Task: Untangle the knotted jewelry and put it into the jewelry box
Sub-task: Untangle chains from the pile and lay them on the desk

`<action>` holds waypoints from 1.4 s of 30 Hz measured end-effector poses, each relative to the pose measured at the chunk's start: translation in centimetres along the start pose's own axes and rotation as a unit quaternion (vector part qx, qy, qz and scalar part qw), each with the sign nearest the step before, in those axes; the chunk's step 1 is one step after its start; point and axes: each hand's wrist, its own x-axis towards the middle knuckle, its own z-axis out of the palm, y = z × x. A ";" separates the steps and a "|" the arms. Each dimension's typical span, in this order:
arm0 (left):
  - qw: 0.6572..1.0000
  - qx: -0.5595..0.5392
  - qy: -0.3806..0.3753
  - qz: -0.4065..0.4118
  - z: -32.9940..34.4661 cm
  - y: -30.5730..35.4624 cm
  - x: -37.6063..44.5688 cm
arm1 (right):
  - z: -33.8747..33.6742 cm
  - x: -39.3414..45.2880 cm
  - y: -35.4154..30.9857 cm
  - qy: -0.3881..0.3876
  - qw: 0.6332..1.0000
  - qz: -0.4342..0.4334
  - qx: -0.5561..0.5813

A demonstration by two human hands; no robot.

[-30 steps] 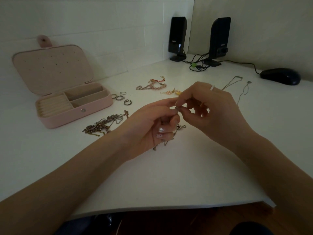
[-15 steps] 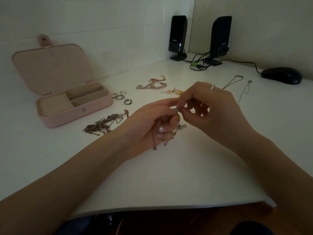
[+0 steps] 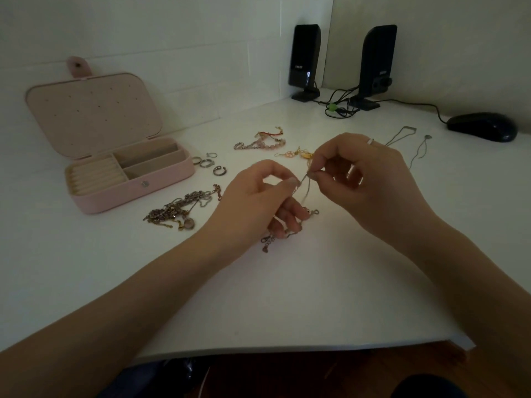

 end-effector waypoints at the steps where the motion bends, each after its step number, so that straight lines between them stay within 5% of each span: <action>1: 0.999 0.020 0.014 0.022 0.0 0.0 -0.1 | 0.0 0.0 0.0 -0.004 1.000 0.002 -0.004; 21: 0.958 0.175 0.068 0.218 -0.5 0.1 -1.0 | 0.2 0.1 -0.5 -0.076 0.984 0.084 0.135; 35: 0.958 0.160 0.064 0.230 -0.5 -0.1 -0.9 | 0.1 0.2 -0.8 -0.097 0.973 0.084 0.190; 42: 0.978 0.093 0.071 0.171 -0.5 0.4 -0.7 | -0.1 0.4 -0.5 -0.061 0.981 0.091 0.159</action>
